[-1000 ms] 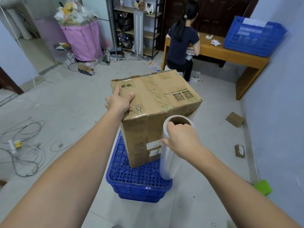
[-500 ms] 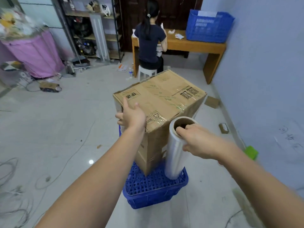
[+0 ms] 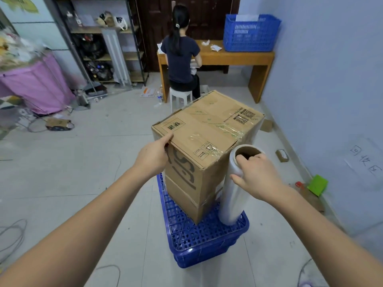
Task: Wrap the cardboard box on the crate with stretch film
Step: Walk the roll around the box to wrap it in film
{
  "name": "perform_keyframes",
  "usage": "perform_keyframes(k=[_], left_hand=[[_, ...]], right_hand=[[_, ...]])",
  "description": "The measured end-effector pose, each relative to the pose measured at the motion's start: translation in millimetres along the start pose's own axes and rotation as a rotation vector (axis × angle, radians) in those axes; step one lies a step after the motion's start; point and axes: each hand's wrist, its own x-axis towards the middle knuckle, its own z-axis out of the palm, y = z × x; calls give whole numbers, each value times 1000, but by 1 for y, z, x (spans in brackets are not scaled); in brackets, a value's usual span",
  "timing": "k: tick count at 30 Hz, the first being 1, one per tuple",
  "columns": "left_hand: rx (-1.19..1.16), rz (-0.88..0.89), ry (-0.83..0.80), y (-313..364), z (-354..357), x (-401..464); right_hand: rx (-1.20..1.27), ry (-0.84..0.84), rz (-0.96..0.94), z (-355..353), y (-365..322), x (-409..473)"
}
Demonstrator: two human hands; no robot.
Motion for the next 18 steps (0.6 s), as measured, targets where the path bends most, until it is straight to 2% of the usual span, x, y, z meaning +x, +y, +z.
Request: perform_keyframes(k=[2,4,6,9,13,18], left_hand=[[157,95,26,-7,-3,3],[246,119,22,-12,-5,7],[369,121,-17,-11,-10,9],[578,231,-49,-5,-15,11],[667,465,-45,-9,-18,23],[812,695,89,-27,-16,41]], right_hand=[[6,9,7,1,-1,1],[-2,13,-3,1,-1,2],[-9,15,-10,1,-1,3],[-10,21,-4,1,-1,4],[-24,15,15,1,-6,8],[-47,-41,55,-9,-18,12]])
